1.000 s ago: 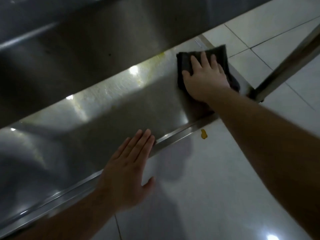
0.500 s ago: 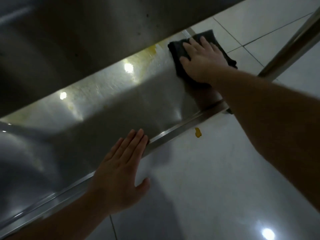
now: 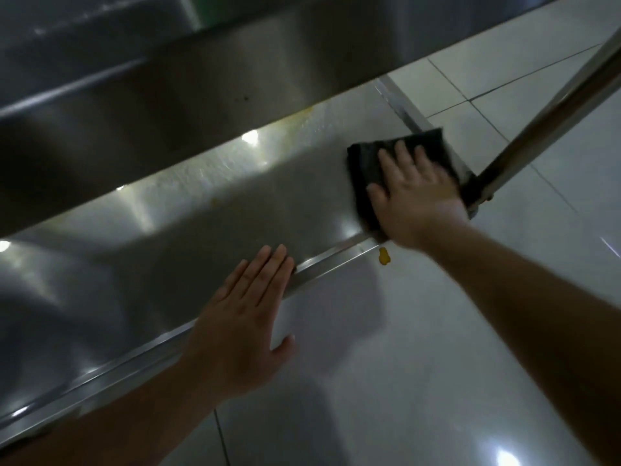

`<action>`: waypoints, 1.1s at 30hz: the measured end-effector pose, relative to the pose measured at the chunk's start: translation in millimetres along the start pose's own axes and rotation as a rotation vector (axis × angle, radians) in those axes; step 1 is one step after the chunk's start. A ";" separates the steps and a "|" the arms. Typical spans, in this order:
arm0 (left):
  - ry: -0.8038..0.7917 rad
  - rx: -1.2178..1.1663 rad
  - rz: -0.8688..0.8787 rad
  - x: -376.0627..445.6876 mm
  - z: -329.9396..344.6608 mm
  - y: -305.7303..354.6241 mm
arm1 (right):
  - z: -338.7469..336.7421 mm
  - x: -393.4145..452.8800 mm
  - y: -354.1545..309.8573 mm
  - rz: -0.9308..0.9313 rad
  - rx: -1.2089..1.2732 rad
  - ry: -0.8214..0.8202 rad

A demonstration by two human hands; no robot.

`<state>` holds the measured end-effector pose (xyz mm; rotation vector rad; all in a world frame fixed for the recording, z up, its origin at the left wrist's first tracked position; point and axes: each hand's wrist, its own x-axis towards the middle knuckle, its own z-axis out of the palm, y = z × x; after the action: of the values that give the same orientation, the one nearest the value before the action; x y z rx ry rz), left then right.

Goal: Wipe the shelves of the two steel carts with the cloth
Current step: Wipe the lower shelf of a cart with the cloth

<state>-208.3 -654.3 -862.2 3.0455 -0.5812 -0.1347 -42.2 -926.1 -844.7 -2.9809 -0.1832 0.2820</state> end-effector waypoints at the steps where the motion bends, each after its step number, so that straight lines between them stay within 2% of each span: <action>1: 0.004 0.001 -0.002 -1.2 -0.3 0.7 | 4.0 -12.2 -17.9 -0.068 0.001 -0.012; 5: 0.016 -0.003 0.011 1.5 -2.1 4.2 | 18.7 -41.4 -71.1 -0.442 0.022 -0.089; 8: -0.001 0.009 -0.002 1.6 -3.1 5.1 | 10.6 -24.8 -60.8 -0.516 0.022 -0.108; 10: 0.008 -0.018 -0.002 1.0 -5.4 5.3 | -0.3 6.7 -35.2 -0.398 0.017 -0.059; 13: 0.005 -0.052 0.006 0.3 -7.8 5.6 | -14.9 54.4 0.7 -0.057 0.040 -0.008; 15: -0.024 -0.057 0.005 1.9 -8.9 6.1 | -14.2 70.7 -8.2 0.102 0.075 -0.012; 17: -0.058 -0.039 0.006 4.0 -10.1 6.3 | -11.0 73.1 -47.4 0.144 0.104 -0.018; 19: -0.074 -0.031 0.005 4.8 -11.2 6.2 | -6.3 66.0 -103.6 0.041 0.105 -0.048; 23: -0.018 -0.032 0.001 -5.5 -13.4 10.5 | 9.7 32.9 -215.3 -0.305 0.070 -0.140; 25: 0.039 -0.020 0.029 -27.1 -11.2 7.5 | 12.6 23.8 -235.5 -0.436 0.066 -0.185; 27: 0.084 -0.036 0.020 -58.5 -7.6 -6.4 | 10.0 27.1 -222.1 -0.461 0.071 -0.143; 29: 0.126 -0.071 -0.092 -94.0 -7.8 -33.0 | 7.5 32.1 -188.7 -0.336 0.070 -0.036; 31: 0.131 -0.091 -0.307 -128.7 -12.8 -70.7 | 3.4 36.7 -144.7 -0.107 0.103 0.042; 33: 0.156 -0.061 -0.541 -163.6 -20.0 -112.0 | -2.9 38.5 -115.5 0.097 0.142 0.038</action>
<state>-317.0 -489.4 -835.5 3.0282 0.2579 0.0698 -16.5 -807.8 -831.2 -2.8555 -0.0133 0.2388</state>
